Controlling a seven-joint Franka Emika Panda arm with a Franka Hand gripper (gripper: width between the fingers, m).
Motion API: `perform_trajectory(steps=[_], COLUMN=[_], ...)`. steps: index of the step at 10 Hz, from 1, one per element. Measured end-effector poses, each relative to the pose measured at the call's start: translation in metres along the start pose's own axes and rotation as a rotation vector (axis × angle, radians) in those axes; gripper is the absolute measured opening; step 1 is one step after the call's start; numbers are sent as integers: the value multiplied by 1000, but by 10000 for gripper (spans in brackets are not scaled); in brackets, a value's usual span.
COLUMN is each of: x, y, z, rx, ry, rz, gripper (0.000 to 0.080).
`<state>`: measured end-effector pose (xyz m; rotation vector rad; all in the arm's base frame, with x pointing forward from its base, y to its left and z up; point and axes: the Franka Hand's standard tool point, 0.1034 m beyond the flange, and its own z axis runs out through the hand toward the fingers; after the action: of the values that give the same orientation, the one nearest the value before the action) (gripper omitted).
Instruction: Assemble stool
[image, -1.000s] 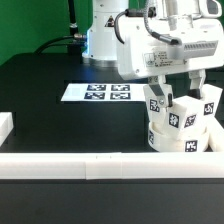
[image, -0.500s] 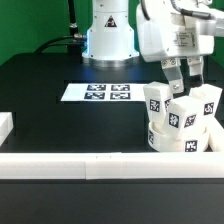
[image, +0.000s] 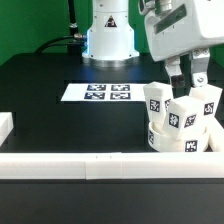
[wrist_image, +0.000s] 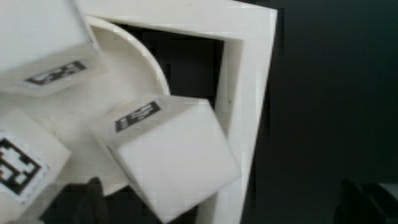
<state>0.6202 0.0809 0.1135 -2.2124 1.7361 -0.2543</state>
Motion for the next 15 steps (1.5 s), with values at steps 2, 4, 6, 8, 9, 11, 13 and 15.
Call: perform_trajectory(steps=[2, 4, 6, 8, 9, 11, 13, 15], x=[2, 2, 6, 3, 4, 6, 9, 8], y=[0, 0, 0, 1, 2, 2, 2, 2], z=[0, 0, 0, 1, 2, 1, 1, 2], rx=[-1, -4, -27, -58, -61, -67, -79, -108], ry=[8, 11, 16, -13, -19, -15, -12, -16], rz=[-116, -229, -576, -802, -888, -972, -1102, -1374], gripper=[649, 649, 649, 649, 649, 649, 649, 649])
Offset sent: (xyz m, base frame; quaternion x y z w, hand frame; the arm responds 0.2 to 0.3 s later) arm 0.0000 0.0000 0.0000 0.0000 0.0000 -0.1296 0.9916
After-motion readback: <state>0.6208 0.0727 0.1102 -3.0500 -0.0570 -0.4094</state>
